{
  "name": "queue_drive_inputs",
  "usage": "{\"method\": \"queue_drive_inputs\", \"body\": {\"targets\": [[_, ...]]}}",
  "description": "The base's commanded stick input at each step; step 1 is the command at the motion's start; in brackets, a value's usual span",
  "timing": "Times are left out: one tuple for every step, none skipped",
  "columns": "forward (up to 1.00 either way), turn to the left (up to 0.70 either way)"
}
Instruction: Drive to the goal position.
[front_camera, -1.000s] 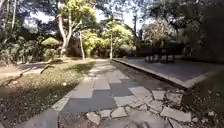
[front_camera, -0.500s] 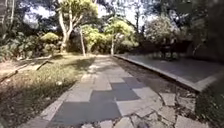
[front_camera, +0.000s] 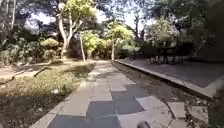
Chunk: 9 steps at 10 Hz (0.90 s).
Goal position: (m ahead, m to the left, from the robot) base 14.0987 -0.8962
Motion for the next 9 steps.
{"method": "queue_drive_inputs", "body": {"targets": [[0.5, 0.0], [0.5, 0.0], [0.5, 0.0], [0.5, 0.0], [0.5, 0.0], [0.5, 0.0], [0.5, 0.0], [0.5, 0.0], [0.5, 0.0]]}}
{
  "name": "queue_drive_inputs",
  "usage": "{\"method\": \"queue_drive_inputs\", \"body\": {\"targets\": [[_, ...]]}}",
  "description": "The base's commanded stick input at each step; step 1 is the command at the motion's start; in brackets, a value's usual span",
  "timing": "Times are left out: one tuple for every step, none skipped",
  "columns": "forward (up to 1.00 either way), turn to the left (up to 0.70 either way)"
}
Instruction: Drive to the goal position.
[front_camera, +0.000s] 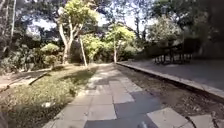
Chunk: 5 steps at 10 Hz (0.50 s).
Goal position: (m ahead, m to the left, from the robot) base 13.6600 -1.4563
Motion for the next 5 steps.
{"method": "queue_drive_inputs", "body": {"targets": [[0.5, 0.0], [0.5, 0.0], [0.5, 0.0], [0.5, 0.0], [0.5, 0.0]]}}
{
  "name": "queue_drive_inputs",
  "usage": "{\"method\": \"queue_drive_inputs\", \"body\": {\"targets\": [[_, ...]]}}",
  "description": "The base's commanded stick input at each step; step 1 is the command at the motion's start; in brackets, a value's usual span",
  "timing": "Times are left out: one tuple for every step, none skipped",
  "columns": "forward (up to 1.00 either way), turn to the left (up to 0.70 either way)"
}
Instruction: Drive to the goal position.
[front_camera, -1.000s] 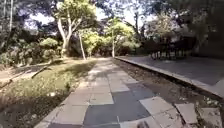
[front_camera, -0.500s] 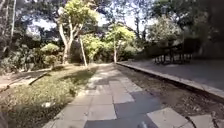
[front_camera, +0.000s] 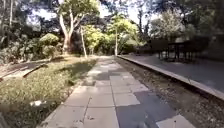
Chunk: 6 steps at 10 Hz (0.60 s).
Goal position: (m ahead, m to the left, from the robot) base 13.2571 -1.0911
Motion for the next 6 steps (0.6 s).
{"method": "queue_drive_inputs", "body": {"targets": [[0.5, 0.0], [0.5, 0.0], [0.5, 0.0], [0.5, 0.0], [0.5, 0.0], [0.5, 0.0]]}}
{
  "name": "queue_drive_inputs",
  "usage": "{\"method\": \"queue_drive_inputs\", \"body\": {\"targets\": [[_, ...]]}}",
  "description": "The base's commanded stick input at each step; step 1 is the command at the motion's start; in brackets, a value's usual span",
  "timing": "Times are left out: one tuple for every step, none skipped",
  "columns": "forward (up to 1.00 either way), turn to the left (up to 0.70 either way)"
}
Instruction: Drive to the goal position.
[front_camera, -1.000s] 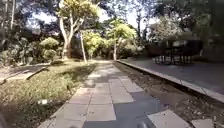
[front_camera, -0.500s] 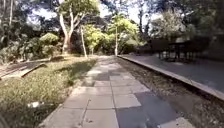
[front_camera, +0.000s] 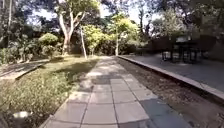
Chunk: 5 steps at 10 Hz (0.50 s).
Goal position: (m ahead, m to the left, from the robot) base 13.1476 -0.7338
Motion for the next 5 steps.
{"method": "queue_drive_inputs", "body": {"targets": [[0.5, 0.0], [0.5, 0.0], [0.5, 0.0], [0.5, 0.0], [0.5, 0.0]]}}
